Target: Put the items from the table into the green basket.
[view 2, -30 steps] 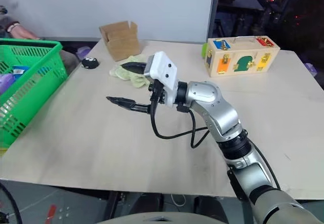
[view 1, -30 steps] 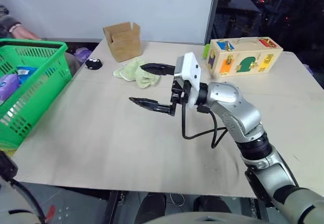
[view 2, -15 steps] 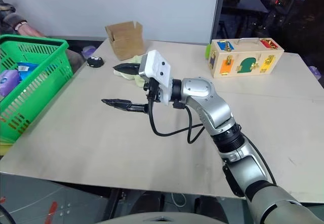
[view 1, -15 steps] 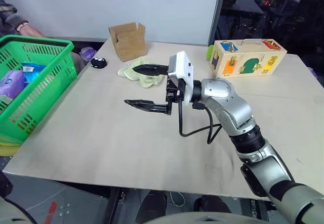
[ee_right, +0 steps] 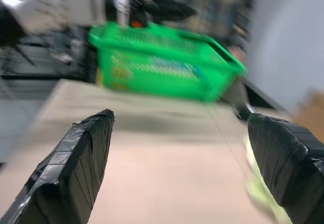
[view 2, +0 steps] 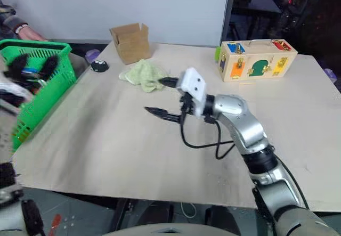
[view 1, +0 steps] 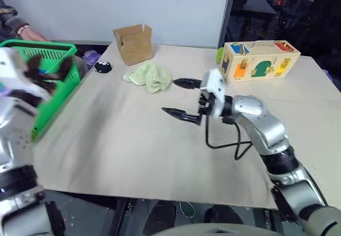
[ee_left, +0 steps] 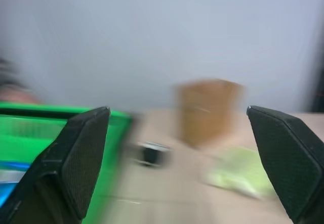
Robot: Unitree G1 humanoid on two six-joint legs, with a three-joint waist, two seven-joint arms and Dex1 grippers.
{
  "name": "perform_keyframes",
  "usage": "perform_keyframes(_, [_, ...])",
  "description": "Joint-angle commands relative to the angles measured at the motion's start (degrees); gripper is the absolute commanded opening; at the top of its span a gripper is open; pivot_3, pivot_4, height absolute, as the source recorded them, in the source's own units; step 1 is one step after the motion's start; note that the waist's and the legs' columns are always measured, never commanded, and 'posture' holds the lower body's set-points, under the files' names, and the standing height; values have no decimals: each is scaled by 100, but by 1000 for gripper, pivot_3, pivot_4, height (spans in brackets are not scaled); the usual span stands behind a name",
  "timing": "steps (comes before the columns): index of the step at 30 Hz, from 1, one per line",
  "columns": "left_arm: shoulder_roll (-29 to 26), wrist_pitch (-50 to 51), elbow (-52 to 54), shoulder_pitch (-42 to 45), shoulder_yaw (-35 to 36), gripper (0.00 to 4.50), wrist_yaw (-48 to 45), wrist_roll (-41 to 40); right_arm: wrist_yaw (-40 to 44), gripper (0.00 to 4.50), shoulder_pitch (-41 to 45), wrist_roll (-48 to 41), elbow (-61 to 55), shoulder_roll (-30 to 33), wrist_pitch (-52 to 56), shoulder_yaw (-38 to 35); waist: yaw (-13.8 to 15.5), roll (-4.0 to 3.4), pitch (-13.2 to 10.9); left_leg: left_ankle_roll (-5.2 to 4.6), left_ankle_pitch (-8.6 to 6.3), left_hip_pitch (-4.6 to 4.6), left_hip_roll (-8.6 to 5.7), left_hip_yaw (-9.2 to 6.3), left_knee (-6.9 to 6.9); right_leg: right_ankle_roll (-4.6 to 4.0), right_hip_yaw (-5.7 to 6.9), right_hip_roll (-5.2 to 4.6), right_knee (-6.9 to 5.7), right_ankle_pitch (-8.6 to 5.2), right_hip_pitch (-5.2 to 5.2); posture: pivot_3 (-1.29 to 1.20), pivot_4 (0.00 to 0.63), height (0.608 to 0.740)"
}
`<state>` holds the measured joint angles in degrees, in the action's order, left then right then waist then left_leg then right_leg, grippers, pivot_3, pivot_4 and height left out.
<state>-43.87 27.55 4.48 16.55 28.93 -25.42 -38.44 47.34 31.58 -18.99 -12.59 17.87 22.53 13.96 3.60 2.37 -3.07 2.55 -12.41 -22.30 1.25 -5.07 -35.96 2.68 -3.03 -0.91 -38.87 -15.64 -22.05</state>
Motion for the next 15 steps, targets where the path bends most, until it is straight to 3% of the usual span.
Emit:
perform_keyframes(1, [243, 636, 1064, -401, -553, 4478, -209, -452, -240, 4500, -392, -5, -571, 496, 297, -570, -25, -33, 1, -7, -4, 5, -5, 10, 0, 0, -9, -5, -3, -1, 3, 109, 0, 740])
perform_keyframes(7, [273, 941, 2046, -1248, -1470, 4478, -582, -239, -465, 4500, -1423, 26, -1217, 1445, 610, -1277, -280, -63, -3, -10, -6, 43, 7, 21, 11, -3, -26, 10, 0, -6, 29, 28, 0, 740])
perform_keyframes(15, [222, 1171, 2570, -1995, -1333, 4478, -792, -378, -709, 4500, -2186, -77, -1750, 1869, 912, -1842, -506, -78, -5, -11, -5, 60, 9, 54, 6, 6, -65, 13, 2, -32, 33, 14, 0, 740])
